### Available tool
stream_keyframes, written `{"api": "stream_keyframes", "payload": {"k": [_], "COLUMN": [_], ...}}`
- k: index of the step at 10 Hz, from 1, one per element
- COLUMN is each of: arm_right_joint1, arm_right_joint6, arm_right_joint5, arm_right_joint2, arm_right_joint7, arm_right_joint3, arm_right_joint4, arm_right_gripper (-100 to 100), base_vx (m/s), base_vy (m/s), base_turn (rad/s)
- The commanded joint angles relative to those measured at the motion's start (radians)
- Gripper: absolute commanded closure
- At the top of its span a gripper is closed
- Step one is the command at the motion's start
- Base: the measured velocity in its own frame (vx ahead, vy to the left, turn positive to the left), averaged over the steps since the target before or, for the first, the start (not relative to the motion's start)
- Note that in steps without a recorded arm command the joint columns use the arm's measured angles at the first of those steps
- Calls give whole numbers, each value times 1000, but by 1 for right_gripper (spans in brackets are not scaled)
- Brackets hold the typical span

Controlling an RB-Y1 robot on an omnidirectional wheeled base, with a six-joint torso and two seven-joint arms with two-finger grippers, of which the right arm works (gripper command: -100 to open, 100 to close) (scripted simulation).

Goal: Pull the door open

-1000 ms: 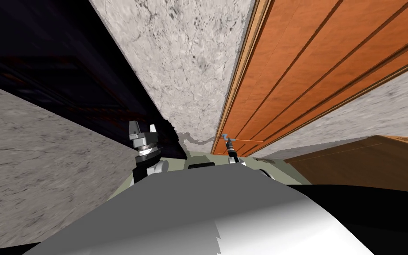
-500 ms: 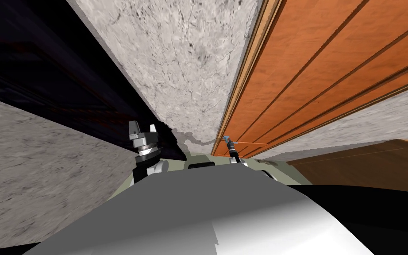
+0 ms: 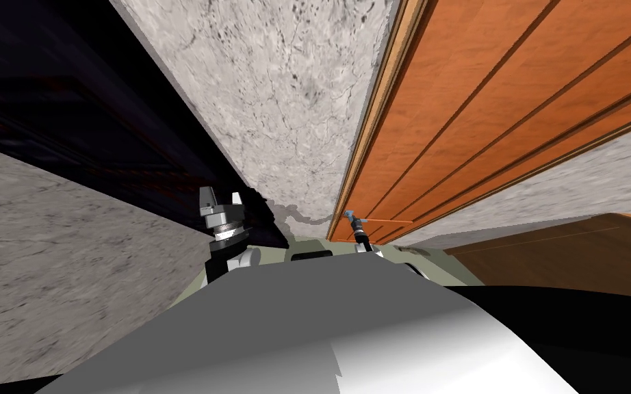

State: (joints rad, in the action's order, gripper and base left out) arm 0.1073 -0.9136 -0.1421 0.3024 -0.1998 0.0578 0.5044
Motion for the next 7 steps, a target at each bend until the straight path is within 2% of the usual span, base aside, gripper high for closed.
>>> {"api": "stream_keyframes", "payload": {"k": [1,3,7], "arm_right_joint1": [-7,-16,-43], "arm_right_joint6": [-10,-21,-57], "arm_right_joint5": [6,12,33], "arm_right_joint2": [10,20,55], "arm_right_joint7": [-16,-33,-91], "arm_right_joint3": [-10,-21,-58], "arm_right_joint4": [1,2,4], "arm_right_gripper": [100,100,100], "base_vx": [-96,-163,-219], "base_vy": [-3,-32,-35], "base_turn": [122,96,129]}}
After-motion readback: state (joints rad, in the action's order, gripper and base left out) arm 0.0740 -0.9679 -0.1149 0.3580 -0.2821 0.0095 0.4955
